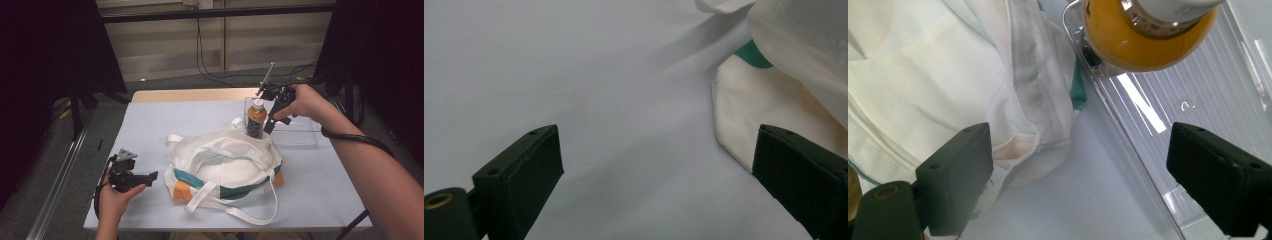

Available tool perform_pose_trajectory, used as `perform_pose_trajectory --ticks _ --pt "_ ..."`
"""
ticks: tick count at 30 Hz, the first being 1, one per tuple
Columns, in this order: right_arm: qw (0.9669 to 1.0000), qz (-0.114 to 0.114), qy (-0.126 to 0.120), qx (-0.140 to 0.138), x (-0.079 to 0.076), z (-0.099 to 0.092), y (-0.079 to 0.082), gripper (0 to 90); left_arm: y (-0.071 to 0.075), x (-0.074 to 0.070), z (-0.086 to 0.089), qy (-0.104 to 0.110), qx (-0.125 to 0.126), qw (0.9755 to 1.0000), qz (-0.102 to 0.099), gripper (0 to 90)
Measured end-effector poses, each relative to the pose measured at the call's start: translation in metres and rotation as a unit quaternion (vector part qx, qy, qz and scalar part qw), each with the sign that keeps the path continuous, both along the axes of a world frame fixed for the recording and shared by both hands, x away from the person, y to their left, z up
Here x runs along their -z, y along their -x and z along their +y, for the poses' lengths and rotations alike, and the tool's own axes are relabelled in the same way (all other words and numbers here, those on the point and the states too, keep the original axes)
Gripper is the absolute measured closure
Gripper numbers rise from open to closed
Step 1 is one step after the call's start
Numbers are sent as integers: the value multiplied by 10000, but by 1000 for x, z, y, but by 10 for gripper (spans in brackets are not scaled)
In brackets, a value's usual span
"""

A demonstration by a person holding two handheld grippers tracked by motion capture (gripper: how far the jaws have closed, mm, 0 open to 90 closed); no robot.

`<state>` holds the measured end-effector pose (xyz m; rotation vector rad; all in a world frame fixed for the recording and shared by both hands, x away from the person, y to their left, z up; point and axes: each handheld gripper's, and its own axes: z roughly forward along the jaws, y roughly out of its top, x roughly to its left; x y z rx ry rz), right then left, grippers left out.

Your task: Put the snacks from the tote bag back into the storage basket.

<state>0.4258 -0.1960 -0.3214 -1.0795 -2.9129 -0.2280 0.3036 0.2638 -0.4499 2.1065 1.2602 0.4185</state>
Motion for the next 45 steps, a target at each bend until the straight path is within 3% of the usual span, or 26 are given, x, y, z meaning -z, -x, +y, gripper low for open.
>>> perform_pose_trajectory --ticks 18,45 --pt "9998 -110 -64 -180 -3 -10 19 111 -1 2 -3 -14 16 10000 -38 57" --pt "9994 -143 -149 -262 9 -23 46 111 -1 3 -7 -20 75 10000 -34 57"
